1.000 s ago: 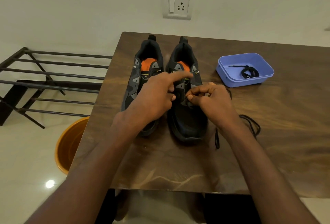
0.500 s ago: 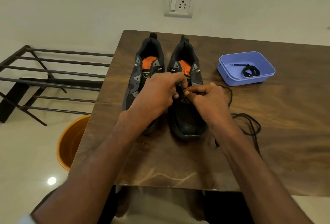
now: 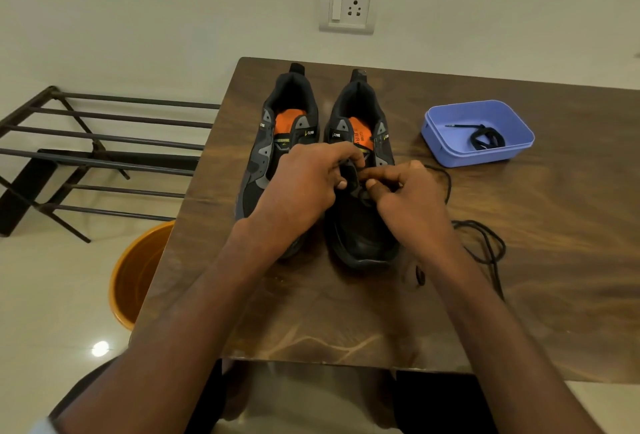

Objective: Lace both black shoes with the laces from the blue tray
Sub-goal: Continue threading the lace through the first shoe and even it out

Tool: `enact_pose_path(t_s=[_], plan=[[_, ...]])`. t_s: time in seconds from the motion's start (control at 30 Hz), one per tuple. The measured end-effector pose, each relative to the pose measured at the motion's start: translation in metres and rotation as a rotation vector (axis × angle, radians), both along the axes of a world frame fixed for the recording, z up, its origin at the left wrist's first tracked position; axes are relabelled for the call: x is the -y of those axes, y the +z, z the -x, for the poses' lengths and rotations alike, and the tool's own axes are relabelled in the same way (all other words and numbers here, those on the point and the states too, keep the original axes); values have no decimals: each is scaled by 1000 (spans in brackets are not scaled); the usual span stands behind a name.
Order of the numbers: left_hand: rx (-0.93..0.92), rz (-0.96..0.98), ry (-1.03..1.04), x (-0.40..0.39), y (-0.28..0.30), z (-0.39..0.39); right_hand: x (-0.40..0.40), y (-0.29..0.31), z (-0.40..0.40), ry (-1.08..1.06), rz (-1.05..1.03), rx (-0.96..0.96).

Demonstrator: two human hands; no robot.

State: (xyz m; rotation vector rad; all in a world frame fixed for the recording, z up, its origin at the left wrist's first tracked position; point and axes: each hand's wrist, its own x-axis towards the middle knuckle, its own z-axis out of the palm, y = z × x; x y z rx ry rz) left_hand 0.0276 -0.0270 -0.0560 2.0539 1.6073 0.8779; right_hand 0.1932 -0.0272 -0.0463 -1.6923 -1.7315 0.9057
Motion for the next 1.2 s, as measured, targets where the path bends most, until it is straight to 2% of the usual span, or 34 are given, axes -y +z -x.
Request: enact_pose_path(t_s=[0.1,0.2,0.47,0.67,0.87,1.2], plan=[[-8,15,-7,1,2,0,3,-1,0,50,-152,270],[-10,10,-7,2,2,1,2,-1,4,37,-181,340],[-10,-26,-11,1,-3,0,8,0,26,-137,-105,301],[31,-22,-46,3,-1,2,4,2,15,-75,-91,243],[23,-40,-38,8,1,-1,3,-1,17,-39,-121,305],[45,17,93,16,1,-3,-8,-12,-4,74,-123,66]])
